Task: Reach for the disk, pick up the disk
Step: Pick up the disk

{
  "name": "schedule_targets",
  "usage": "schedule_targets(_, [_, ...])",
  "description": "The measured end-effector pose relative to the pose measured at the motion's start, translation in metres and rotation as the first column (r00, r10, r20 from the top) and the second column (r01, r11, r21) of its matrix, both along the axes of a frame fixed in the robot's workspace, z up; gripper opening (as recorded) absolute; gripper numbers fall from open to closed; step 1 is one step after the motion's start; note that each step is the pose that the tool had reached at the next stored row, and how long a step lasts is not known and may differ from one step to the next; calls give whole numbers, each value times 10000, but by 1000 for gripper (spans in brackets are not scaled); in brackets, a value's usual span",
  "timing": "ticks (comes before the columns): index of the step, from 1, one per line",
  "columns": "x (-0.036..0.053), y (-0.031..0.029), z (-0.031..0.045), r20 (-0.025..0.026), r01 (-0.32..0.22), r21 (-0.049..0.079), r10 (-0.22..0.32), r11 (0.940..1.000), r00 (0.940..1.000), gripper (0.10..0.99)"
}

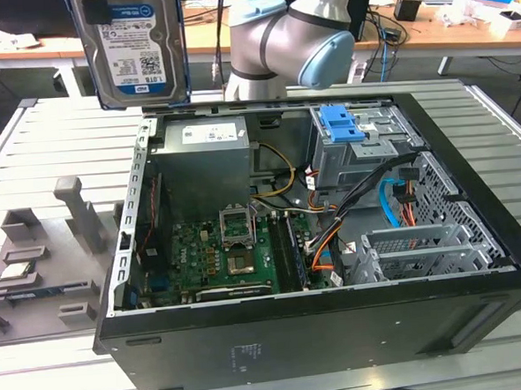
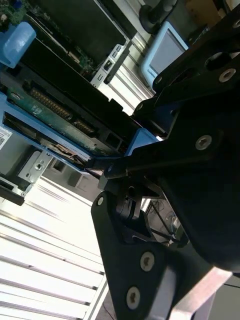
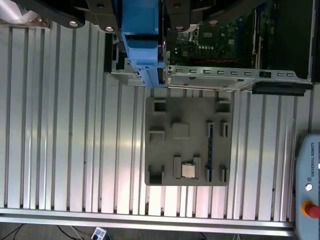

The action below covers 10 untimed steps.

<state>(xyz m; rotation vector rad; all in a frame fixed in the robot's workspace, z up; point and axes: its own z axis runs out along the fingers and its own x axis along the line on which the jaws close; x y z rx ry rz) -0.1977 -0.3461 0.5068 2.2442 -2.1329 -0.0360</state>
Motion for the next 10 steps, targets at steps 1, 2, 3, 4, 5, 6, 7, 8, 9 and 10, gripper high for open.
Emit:
schedule_targets(1, [34, 2, 0, 0, 1, 0, -1, 10000, 10000, 369])
schedule_targets(2, [70, 4, 0, -1, 2, 0, -2, 10000, 10000, 369])
schedule_targets(3, [100, 5, 0, -1, 0, 0, 0, 10000, 10000, 369])
schedule_targets(4, [162, 8, 0, -2, 0, 0, 0, 10000, 10000, 369])
schedule_targets(5, [219, 12, 0, -3, 1, 0, -1, 10000, 10000, 369])
schedule_targets(6, [246, 13, 0, -4, 2, 0, -2, 10000, 10000, 369])
schedule_targets(7, [278, 15, 0, -4, 1, 0, -1, 10000, 10000, 369])
schedule_targets(8, [319, 17, 0, -5, -1, 0, 1, 10000, 10000, 369])
schedule_targets(9, [378, 20, 0, -5, 1, 0, -1, 10000, 10000, 369])
schedule_targets(10, [405, 22, 0, -6, 1, 0, -1, 10000, 10000, 369])
